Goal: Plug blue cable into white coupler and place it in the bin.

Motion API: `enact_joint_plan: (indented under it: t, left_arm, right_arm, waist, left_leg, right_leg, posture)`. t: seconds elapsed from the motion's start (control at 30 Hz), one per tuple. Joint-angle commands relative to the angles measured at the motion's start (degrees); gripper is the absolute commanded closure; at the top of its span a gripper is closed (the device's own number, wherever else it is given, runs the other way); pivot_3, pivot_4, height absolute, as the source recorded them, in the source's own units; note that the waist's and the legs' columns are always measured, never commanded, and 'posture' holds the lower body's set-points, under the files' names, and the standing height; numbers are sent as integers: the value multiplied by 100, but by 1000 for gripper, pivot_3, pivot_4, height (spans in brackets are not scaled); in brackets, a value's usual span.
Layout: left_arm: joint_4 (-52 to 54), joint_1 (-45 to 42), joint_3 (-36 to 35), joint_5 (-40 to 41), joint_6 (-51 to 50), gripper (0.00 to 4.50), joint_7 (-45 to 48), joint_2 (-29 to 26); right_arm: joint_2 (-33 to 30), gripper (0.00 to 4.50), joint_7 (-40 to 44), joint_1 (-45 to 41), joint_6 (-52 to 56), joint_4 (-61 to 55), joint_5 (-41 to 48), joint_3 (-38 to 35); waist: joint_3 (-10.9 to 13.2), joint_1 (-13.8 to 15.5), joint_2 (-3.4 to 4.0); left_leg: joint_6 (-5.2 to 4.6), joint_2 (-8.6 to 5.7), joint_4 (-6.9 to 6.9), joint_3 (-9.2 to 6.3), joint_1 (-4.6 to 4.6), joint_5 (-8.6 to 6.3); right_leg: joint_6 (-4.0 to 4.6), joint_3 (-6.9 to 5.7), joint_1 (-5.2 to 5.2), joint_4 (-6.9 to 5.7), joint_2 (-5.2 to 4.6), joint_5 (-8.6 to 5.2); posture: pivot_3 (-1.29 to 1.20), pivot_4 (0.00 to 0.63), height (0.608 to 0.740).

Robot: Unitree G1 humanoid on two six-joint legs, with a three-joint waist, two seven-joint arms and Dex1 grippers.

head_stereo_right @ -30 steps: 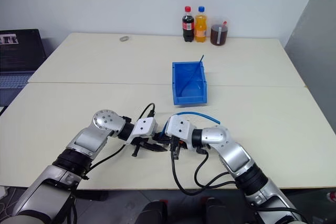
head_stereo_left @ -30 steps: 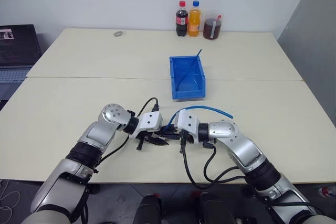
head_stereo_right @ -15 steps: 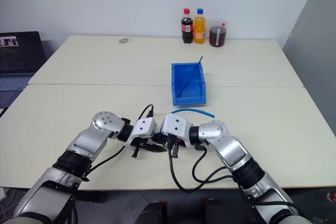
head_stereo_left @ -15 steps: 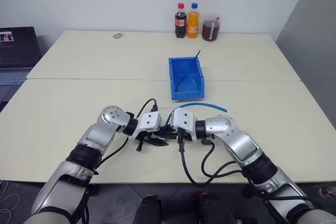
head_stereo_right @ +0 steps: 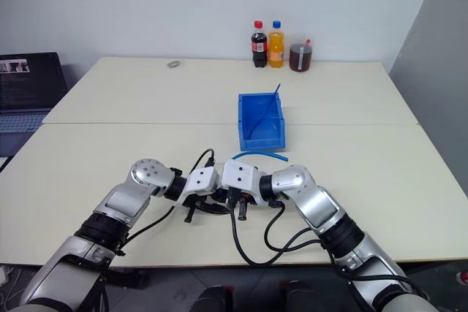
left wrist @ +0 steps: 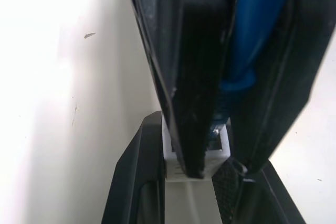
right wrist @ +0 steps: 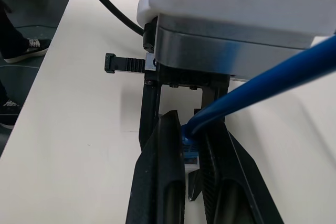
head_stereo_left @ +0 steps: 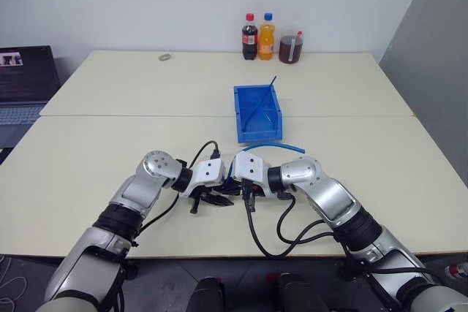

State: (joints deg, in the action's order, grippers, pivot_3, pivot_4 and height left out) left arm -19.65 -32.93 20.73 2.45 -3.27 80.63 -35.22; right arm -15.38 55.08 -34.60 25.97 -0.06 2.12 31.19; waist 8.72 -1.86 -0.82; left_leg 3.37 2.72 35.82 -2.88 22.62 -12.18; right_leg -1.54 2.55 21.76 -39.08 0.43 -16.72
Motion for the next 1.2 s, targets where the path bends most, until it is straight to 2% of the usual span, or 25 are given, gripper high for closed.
enact_joint_plan:
  t: [0.03,0.17,0.37,0.43,0.6,0.7,0.77,0.9,1.0,1.07,1.2]
  left_arm:
    - [61,37,138,-100,-1,3693,25,86]
    - [73,79,124,-117,43,3693,27,74]
    - [-140,227,-22,-252,390,3693,-368,49]
    - [-141,286,-120,-191,330,2987,-452,47]
    - [226,493,-483,229,-74,1758,-558,25]
    - [702,712,-751,474,-516,1091,-621,-146]
    - [963,811,-898,591,-768,805,-708,-252]
    - [1529,855,-1535,1013,-1525,3,-1242,-301]
    - [1884,576,-2149,1293,-2113,0,-2076,-94]
    - [1988,464,-2234,1317,-2294,0,-2367,-14]
    - [2058,-49,-2243,1080,-2611,0,-3248,261]
  right_arm:
    - [-54,4411,154,387,488,625,-205,553]
    - [-72,4411,97,454,375,431,-164,426]
    - [20,4412,-287,483,216,-259,59,-235]
    - [37,4412,-367,510,406,-614,241,-458]
    - [68,4413,-613,414,835,-1261,555,-932]
    - [141,4414,-860,319,1151,-1598,747,-1262]
    - [156,4414,-1001,274,1279,-1749,810,-1396]
    - [173,4417,-1300,178,1673,-2142,1109,-1923]
    - [92,4418,-1584,-65,1787,-2087,1273,-2529]
    - [33,4418,-1649,-167,1778,-1970,1327,-2646]
    - [111,4419,-1933,-815,1499,-1032,1341,-2985]
  waist:
    - [-7,-1,2]
    - [-16,-2,9]
    - [-13,2,12]
    - [-10,12,11]
    - [10,1,9]
    - [27,-3,3]
    - [41,-18,-2]
    - [69,-13,-9]
    - [95,-3,-19]
    - [113,22,-31]
    - [121,13,-37]
  left_leg:
    - [0,0,-2,0,-3,0]
    - [-1,0,-4,0,-7,0]
    - [-1,0,-6,0,-4,0]
    - [0,0,-5,-2,-2,0]
    - [0,1,-4,-3,28,0]
    - [0,2,-9,-3,39,0]
    - [0,3,-13,-3,42,0]
    - [0,5,-27,-5,43,0]
    - [0,7,-27,-6,46,0]
    - [0,6,-24,-7,50,0]
    - [0,2,-25,-2,50,0]
  right_leg:
    - [1,0,-2,0,0,-1]
    - [2,0,-4,0,0,-2]
    - [2,-1,-3,3,0,-2]
    - [1,-3,-2,3,-1,-1]
    - [-3,-3,28,-1,0,1]
    - [0,-2,42,-1,1,0]
    - [4,-1,48,-1,3,-3]
    - [10,-4,54,0,5,-6]
    - [10,-5,55,0,3,-6]
    - [6,-10,54,1,1,-4]
    - [4,-6,53,6,-2,-2]
  posture:
    - [0,150,740]
    - [0,150,740]
    - [0,150,740]
    - [0,150,740]
    - [0,150,740]
    - [0,150,740]
    - [0,150,740]
    - [0,150,740]
    - [0,150,740]
    - [0,150,740]
    - [0,150,740]
